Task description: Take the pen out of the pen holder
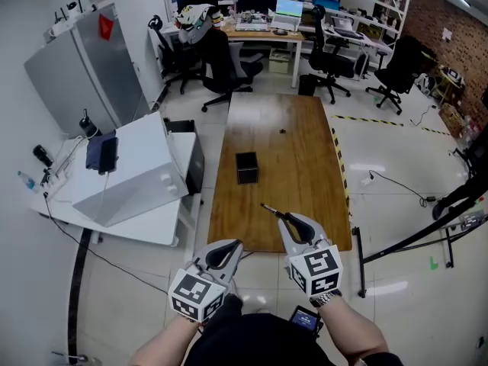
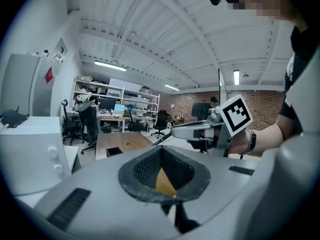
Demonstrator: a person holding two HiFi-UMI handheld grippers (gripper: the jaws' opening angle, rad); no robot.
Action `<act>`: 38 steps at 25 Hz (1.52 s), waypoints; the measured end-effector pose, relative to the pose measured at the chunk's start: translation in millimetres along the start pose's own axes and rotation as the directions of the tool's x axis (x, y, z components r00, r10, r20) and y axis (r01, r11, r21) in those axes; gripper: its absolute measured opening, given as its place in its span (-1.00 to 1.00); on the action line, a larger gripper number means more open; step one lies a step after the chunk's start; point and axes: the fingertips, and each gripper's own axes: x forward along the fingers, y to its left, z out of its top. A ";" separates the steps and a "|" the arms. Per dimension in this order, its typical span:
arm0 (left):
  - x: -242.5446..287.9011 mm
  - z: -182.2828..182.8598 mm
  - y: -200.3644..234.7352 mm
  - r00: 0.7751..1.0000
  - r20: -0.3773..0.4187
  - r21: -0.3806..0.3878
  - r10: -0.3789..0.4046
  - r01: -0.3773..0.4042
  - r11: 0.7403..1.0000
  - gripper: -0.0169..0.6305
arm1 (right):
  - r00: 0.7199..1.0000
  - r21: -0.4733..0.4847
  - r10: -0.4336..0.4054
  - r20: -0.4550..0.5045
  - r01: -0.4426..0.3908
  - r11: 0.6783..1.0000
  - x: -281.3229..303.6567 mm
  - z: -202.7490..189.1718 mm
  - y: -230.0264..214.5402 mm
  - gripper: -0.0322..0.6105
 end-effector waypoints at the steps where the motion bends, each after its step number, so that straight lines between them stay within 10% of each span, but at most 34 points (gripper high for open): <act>1: -5.3 -1.2 -5.5 1.000 -0.002 0.001 0.005 -0.005 1.000 -0.93 | 1.000 0.002 0.007 0.005 -0.007 1.000 -8.9 -0.5 4.9 -0.72; 38: -60.0 12.5 6.7 0.996 0.013 0.046 -0.093 0.092 0.995 -0.93 | 0.999 0.008 -0.039 0.038 0.039 0.999 -43.5 16.6 95.8 -0.72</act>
